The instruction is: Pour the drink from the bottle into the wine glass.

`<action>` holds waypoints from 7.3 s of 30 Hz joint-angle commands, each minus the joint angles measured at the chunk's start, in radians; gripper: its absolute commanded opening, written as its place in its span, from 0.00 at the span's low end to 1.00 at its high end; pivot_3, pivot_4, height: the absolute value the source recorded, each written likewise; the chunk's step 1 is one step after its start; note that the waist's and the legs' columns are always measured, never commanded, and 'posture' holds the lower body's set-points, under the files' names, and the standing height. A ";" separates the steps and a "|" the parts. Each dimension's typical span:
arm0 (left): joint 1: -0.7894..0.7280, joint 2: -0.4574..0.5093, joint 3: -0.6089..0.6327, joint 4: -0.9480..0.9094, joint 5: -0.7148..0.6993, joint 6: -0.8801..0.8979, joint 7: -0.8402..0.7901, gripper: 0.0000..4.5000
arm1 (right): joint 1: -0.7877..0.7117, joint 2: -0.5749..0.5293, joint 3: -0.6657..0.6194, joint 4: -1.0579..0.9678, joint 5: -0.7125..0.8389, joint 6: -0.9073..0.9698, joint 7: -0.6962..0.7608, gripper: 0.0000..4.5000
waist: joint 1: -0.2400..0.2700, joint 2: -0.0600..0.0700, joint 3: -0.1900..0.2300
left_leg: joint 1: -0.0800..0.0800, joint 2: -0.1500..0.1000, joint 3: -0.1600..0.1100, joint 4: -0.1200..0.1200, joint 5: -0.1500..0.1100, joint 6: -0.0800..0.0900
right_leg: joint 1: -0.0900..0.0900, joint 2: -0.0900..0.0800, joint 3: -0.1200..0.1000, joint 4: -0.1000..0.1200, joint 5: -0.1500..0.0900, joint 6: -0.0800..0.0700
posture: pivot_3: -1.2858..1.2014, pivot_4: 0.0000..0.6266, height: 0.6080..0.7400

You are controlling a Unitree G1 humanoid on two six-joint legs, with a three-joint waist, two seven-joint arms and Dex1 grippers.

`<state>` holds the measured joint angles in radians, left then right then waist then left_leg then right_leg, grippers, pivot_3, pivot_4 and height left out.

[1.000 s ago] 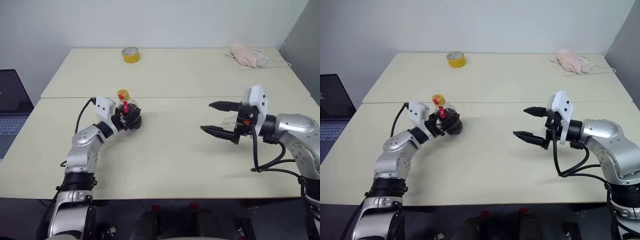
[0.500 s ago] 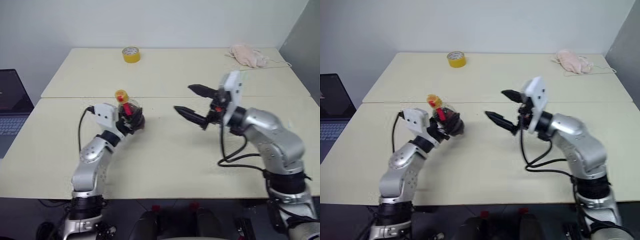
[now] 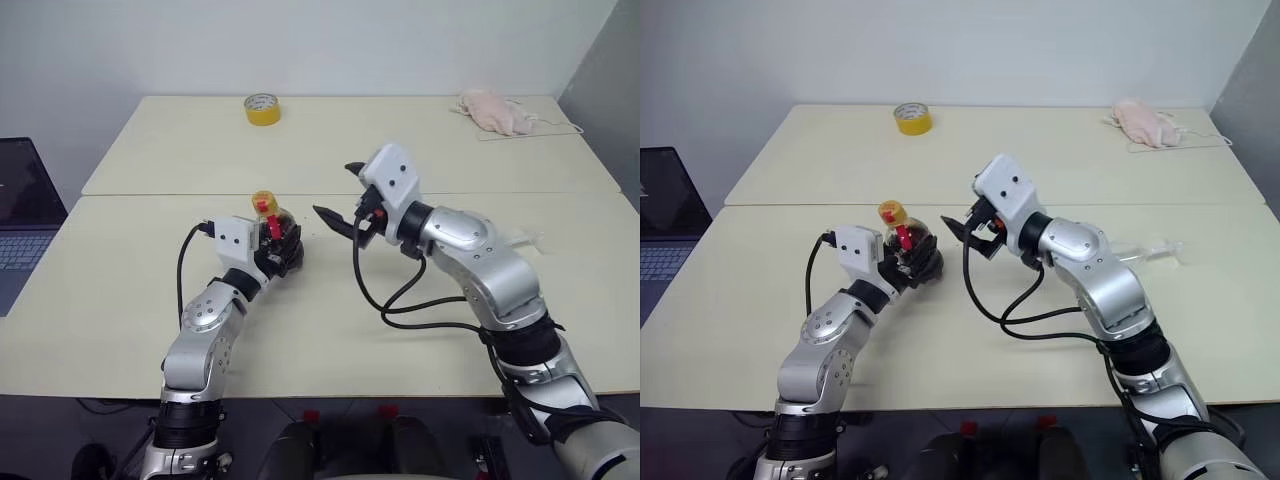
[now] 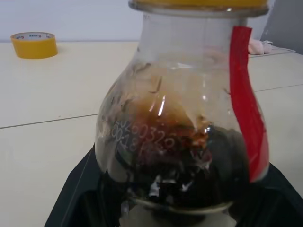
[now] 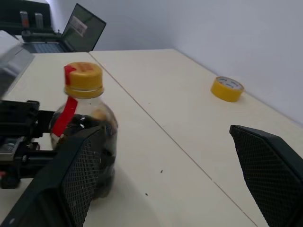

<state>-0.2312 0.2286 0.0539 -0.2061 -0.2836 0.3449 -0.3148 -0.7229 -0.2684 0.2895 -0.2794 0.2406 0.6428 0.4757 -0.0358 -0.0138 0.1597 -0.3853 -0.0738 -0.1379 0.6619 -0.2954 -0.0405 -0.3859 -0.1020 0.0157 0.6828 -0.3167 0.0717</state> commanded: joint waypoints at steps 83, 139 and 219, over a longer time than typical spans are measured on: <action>0.017 -0.030 -0.086 -0.104 0.013 -0.012 -0.045 0.58 | -0.350 0.083 -0.061 0.876 -0.045 -0.646 0.604 0.91 | -0.022 0.000 0.000 | 0.000 0.000 0.000 -0.001 0.000 0.000 | -0.001 -0.001 0.000 -0.001 0.000 0.000 | 0.52 0.24 1.00; 0.003 -0.035 -0.086 -0.068 0.055 0.006 0.018 0.58 | -0.082 0.194 0.000 0.084 -0.081 0.099 -0.056 0.57 | -0.021 0.000 0.000 | -0.001 -0.001 0.000 -0.001 0.000 0.000 | -0.002 -0.001 0.001 0.000 0.000 0.000 | 0.52 0.24 1.00; 0.017 -0.033 -0.093 -0.096 0.038 0.042 0.000 0.58 | -0.151 -0.075 -0.233 0.240 0.123 -0.267 0.511 0.99 | -0.014 0.000 0.000 | -0.001 0.000 0.000 0.000 0.000 0.000 | -0.001 -0.001 0.000 -0.001 0.000 0.000 | 0.52 0.24 1.00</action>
<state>-0.1947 0.1963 -0.0530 -0.2801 -0.2517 0.4074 -0.3245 -0.8780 -0.3510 0.0863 0.0532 0.3160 0.3198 1.0358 -0.0499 -0.0137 0.1597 -0.3864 -0.0742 -0.1379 0.6616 -0.2954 -0.0407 -0.3870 -0.1033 0.0158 0.6820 -0.3166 0.0717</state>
